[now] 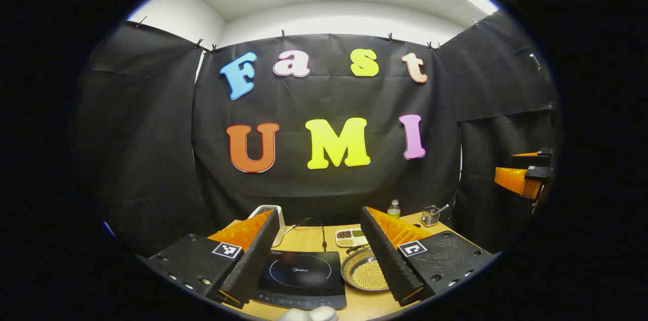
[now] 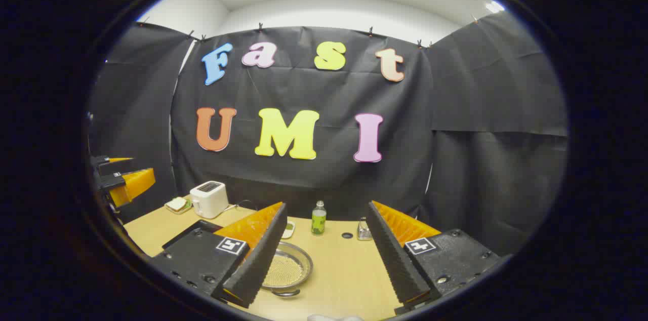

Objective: First push the handle of the pot to place it horizontally, then grasp the pot with both hands and set it on the induction cooktop.

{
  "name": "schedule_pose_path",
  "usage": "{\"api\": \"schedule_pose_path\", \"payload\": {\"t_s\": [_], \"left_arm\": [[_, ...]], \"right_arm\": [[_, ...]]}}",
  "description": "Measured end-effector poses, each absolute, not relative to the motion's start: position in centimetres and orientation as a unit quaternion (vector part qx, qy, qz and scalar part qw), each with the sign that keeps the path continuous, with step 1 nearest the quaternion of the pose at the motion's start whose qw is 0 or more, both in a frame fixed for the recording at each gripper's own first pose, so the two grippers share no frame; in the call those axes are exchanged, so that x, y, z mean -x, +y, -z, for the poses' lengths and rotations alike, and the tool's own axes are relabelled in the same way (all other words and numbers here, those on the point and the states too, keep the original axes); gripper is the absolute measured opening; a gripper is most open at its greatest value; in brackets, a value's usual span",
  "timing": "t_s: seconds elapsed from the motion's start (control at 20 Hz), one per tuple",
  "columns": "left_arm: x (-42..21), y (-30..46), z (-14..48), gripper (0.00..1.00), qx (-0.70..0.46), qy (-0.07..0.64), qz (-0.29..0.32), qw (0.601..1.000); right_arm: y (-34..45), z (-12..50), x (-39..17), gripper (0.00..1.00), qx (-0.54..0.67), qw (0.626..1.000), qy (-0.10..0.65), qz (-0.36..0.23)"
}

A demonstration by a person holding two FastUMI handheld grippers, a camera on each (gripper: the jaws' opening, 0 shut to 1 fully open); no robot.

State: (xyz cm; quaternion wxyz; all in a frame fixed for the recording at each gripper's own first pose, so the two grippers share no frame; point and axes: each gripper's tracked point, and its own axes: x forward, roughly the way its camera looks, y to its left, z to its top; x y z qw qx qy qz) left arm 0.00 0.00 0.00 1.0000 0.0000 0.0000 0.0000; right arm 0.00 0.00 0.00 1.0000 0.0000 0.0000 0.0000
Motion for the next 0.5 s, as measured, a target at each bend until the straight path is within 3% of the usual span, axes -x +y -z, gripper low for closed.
{"api": "schedule_pose_path", "payload": {"t_s": [0.3,0.35,0.4,0.5], "left_arm": [[1.0,0.9,0.4,0.96,-0.005,0.0,-0.003,1.0],[1.2,0.9,0.4,0.89,-0.004,0.0,-0.002,1.0],[1.3,1.1,0.4,0.96,-0.005,0.001,-0.003,1.0],[1.6,1.3,0.4,0.96,-0.005,0.001,-0.006,1.0]], "right_arm": [[0.3,-0.7,1.0,0.97,0.007,1.0,-0.012,0.012],[0.4,-0.7,1.0,0.97,0.007,1.0,-0.013,0.012],[0.6,-0.7,1.1,0.99,0.009,1.0,-0.011,0.01],[0.7,-0.7,1.2,0.99,0.011,1.0,-0.009,0.008]]}}
